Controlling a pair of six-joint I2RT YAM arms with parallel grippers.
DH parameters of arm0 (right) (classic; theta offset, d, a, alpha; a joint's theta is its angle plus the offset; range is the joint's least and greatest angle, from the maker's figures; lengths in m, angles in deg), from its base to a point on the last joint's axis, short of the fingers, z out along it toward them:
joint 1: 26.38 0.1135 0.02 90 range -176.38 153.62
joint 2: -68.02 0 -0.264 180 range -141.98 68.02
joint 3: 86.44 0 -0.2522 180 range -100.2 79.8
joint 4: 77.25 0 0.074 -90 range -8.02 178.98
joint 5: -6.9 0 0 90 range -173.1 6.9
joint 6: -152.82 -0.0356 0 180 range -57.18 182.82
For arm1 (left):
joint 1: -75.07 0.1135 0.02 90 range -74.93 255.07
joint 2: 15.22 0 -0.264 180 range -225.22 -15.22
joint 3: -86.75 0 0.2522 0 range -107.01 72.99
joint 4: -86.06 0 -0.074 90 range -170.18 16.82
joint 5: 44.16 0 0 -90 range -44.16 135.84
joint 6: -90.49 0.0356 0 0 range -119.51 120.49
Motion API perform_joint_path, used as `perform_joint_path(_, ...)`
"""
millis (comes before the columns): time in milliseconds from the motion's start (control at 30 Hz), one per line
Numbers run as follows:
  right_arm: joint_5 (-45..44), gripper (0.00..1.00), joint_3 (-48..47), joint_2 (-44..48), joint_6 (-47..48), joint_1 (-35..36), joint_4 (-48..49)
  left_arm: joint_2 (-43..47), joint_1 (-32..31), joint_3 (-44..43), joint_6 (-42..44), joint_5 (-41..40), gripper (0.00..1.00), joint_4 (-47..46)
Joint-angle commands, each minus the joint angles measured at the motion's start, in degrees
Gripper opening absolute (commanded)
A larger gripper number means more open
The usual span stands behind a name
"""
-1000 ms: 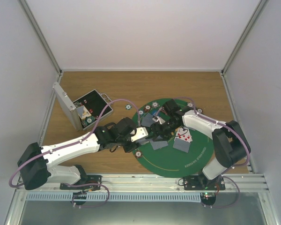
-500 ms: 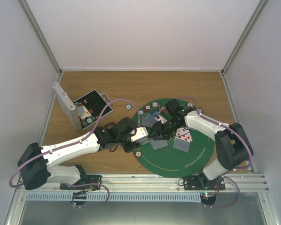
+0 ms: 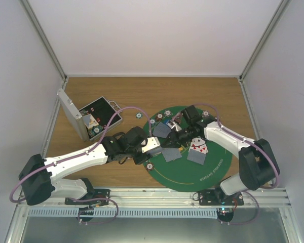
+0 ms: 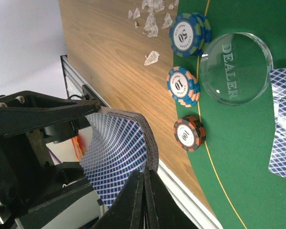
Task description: Distribute texas hold em gaming equipment
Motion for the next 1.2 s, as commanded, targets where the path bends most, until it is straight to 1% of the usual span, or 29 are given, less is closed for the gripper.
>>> perform_joint_path(0, 2.3, 0.02, 1.2, 1.9, -1.6, -1.1, 2.2, 1.6, -0.4, -0.1, 0.2, -0.2, 0.56, -3.0)
perform_joint_path(67, 2.5, 0.01, 1.5, 2.3, -2.0, -1.5, 2.7, 1.6, -0.4, -0.1, 0.2, -0.2, 0.56, -3.0)
perform_joint_path(400, 3.7, 0.01, 3.1, 4.6, -2.1, -5.0, 3.3, 1.6, -0.4, -0.1, 0.3, -0.6, 0.56, -2.9)
perform_joint_path(567, 5.6, 0.01, 3.2, 4.3, -1.7, -4.9, 3.8, 1.7, -0.4, 0.0, 0.2, -0.5, 0.56, -3.0)
perform_joint_path(833, 5.9, 0.0, 3.2, 2.8, -1.2, -4.2, 3.6, 2.1, -0.4, 0.2, 0.2, -0.8, 0.56, -3.1)
perform_joint_path(900, 6.3, 0.01, 3.2, 2.4, -1.5, -3.8, 4.0, 2.2, -0.4, 0.2, 0.2, -0.9, 0.56, -3.2)
perform_joint_path(1000, 6.7, 0.06, 3.2, 2.0, -1.9, -3.5, 4.5, 2.2, -0.4, 0.3, 0.2, -1.0, 0.56, -3.2)
perform_joint_path(1167, 7.0, 0.08, 3.2, 0.8, -2.2, -2.8, 5.1, 2.4, -0.4, 0.5, 0.2, -1.2, 0.56, -3.3)
